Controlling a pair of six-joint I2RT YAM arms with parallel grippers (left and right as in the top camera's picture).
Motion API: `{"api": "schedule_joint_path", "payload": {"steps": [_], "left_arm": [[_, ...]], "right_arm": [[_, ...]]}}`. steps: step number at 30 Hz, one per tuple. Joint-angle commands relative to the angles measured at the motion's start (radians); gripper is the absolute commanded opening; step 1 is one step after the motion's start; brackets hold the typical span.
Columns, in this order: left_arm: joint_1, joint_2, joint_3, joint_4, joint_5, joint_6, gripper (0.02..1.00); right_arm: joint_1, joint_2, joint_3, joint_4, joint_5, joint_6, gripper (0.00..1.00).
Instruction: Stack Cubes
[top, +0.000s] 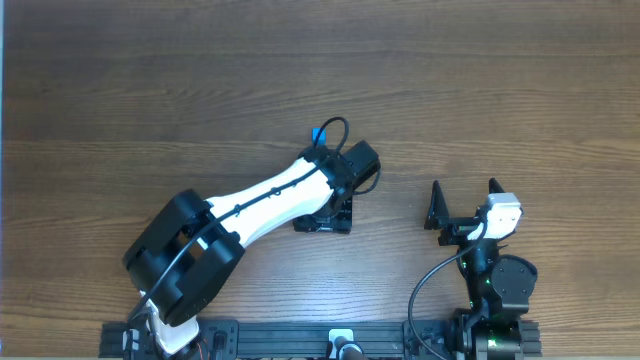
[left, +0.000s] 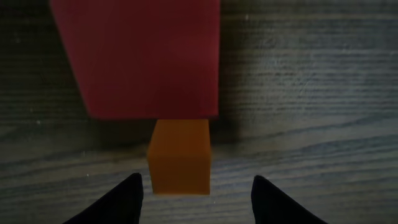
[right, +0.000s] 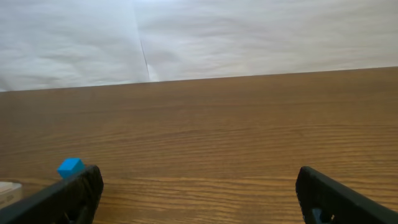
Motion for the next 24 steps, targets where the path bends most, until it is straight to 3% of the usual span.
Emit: {"api": "schedule_joint_path", "payload": {"steps": [1,15,24], "left_arm": [[0.011,-0.018,-0.011,0.003,-0.022,-0.006,0.568],[0.015,-0.018,-0.045,0.036,-0.037,-0.007,0.546],[0.015,-0.018,-0.045,0.052,-0.040,-0.007,0.432]], "right_arm": [[0.005,-0.008,-0.005,-0.004,-0.007,-0.008,0.993],[0.005,-0.008,-0.005,-0.004,-0.007,-0.008,0.991],[0.005,-0.008,-0.005,-0.004,-0.007,-0.008,0.993]]}}
